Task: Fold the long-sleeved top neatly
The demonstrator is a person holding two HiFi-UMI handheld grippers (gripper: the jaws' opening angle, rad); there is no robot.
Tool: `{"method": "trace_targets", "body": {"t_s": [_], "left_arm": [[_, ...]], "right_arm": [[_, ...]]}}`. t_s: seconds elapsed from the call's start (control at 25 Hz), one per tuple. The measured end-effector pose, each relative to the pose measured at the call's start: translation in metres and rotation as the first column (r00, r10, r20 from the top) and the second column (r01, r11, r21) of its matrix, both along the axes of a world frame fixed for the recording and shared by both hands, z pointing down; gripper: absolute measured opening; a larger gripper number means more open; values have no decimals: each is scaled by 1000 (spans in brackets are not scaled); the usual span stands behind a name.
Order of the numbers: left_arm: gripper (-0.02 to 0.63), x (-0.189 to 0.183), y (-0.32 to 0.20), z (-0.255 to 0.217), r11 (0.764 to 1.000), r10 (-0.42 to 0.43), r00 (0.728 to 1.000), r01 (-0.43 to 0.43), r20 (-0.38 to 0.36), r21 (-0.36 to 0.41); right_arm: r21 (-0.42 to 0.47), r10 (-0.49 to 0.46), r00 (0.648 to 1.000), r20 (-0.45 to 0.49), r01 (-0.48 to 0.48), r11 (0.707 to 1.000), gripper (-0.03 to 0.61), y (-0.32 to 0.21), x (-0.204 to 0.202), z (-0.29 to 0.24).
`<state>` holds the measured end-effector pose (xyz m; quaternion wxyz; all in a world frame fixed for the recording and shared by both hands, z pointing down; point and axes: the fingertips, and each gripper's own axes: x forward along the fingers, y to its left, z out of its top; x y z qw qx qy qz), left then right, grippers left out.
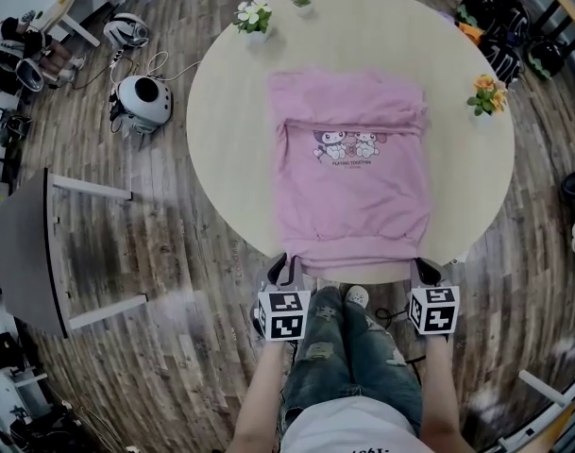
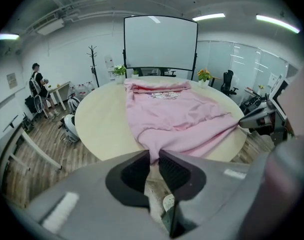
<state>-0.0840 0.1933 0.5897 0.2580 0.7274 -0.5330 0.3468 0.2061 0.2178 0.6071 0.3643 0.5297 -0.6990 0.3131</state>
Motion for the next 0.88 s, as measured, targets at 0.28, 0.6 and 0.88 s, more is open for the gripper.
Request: {"method": "trace_targets", "body": {"t_s": [0.28, 0.6, 0.88], "left_arm": [[63, -8, 7, -26, 998, 33, 998, -36, 58, 58], [93, -17, 23, 6, 998, -62, 998, 62, 0, -8], [118, -26, 26, 3, 997, -71, 997, 71, 3, -12]], "right_arm": [[68, -12, 1000, -28, 13, 998, 32, 1, 9, -29], [15, -43, 997, -68, 45, 999, 34, 9, -1, -4], [2, -57, 998, -36, 57, 998, 115, 11, -8, 0]]}}
